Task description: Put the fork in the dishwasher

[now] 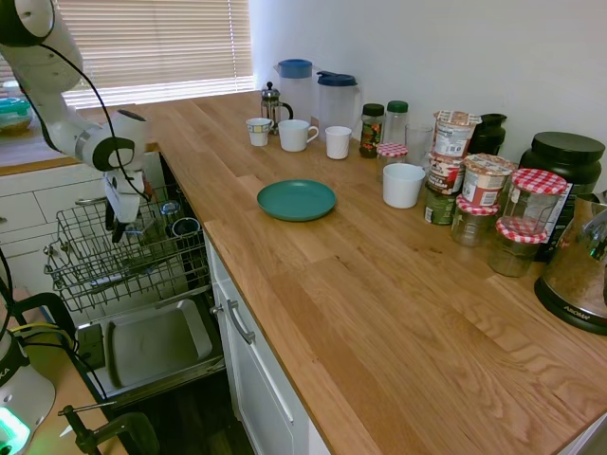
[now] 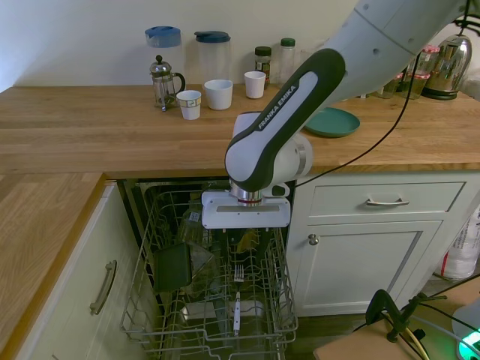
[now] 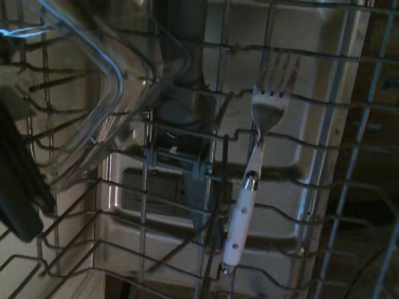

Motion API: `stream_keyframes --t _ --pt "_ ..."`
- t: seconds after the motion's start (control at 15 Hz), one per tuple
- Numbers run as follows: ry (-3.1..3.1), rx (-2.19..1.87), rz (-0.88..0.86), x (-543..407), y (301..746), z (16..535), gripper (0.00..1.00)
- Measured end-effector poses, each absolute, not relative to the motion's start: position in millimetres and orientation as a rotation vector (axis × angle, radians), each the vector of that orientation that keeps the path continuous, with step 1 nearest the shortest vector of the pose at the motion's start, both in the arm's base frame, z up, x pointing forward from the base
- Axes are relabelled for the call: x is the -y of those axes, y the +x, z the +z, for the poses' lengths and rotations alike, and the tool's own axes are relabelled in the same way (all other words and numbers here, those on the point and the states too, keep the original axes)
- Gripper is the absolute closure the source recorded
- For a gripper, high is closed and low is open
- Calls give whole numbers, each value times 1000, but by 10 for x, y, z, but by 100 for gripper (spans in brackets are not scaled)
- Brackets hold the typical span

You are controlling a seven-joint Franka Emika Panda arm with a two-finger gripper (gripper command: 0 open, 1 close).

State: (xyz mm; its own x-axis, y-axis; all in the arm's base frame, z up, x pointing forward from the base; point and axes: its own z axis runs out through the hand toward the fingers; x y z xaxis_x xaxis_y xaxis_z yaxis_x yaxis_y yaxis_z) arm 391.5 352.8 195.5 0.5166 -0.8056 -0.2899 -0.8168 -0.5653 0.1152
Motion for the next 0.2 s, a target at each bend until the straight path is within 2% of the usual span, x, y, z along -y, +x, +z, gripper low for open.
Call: stream_keyframes --t 0.2 --pt "-2723 -1434 429 -3570 3710 2290 0"
